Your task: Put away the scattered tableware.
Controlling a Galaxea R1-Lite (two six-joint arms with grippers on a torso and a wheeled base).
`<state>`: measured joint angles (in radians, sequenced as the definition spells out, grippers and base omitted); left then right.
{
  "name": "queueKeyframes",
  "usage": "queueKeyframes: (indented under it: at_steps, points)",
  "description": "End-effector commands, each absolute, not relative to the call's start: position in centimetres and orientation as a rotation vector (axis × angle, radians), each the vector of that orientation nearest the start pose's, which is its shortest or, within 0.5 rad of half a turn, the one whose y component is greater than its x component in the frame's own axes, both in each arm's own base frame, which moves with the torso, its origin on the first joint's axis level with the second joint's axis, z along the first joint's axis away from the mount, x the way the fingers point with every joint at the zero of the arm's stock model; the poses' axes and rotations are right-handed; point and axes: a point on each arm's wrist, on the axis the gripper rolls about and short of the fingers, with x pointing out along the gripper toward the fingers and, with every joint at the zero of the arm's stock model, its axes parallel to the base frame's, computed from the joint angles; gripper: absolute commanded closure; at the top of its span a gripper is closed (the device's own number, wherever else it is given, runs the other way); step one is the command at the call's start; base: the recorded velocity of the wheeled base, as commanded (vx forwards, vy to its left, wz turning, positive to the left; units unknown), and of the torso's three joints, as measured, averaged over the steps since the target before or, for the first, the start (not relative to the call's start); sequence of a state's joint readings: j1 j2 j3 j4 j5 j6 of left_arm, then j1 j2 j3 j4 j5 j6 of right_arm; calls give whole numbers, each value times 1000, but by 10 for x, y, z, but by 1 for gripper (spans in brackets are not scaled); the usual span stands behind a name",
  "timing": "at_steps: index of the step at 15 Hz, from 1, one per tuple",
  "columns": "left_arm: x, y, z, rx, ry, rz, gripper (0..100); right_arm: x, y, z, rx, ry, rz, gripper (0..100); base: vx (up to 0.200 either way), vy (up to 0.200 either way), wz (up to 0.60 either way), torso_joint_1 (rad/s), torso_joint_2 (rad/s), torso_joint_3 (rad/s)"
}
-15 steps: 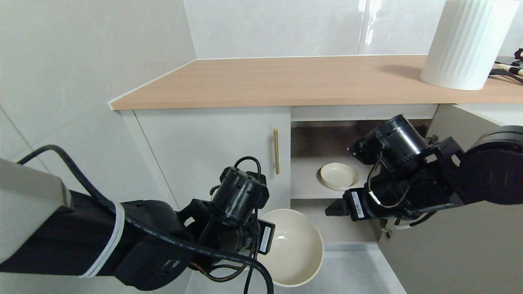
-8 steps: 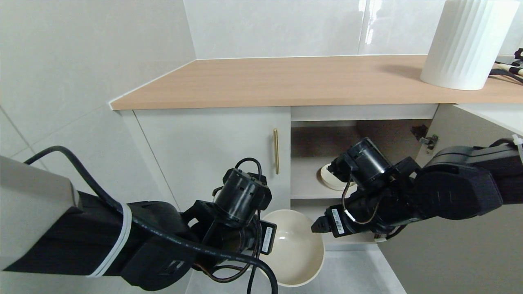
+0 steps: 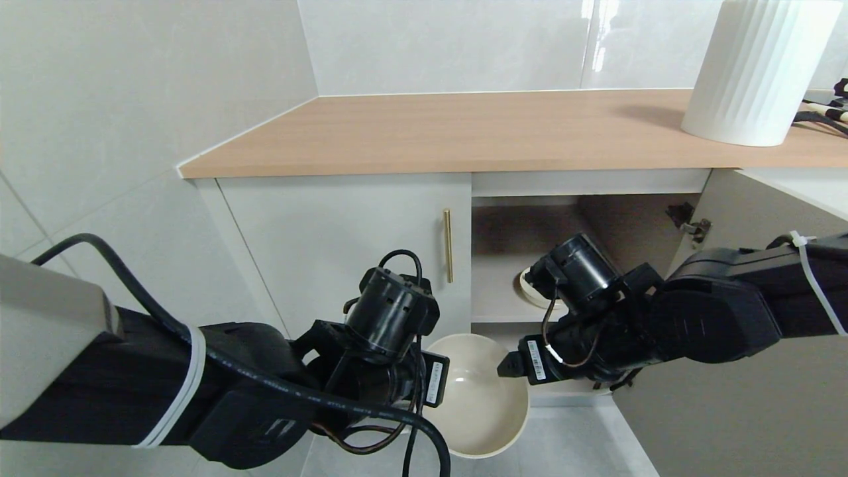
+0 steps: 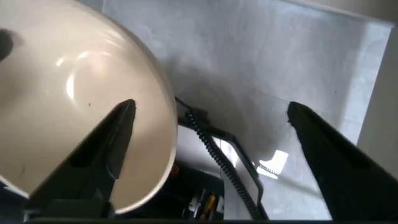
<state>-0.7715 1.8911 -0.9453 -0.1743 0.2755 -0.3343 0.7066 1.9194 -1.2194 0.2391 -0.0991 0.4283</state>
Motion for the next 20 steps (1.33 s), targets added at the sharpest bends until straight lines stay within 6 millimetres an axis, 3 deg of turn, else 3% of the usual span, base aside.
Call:
queueKeyframes:
  at_steps: [1,13,14,17,20]
  points:
    - [241,-226,119,70,732,-351,100,264,227,139,16,976,361,100,0,0,0,0,0,0]
    - [240,-226,118,72,736,-349,100,262,232,137,26,983,365,100,0,0,0,0,0,0]
    - [240,-226,118,70,734,-352,0,262,232,138,27,982,365,100,0,0,0,0,0,0]
    - [239,-224,123,59,721,-351,0,273,226,137,76,979,313,100,0,0,0,0,0,0]
    - [240,-225,122,42,728,-343,0,320,195,119,204,966,154,100,0,0,0,0,0,0]
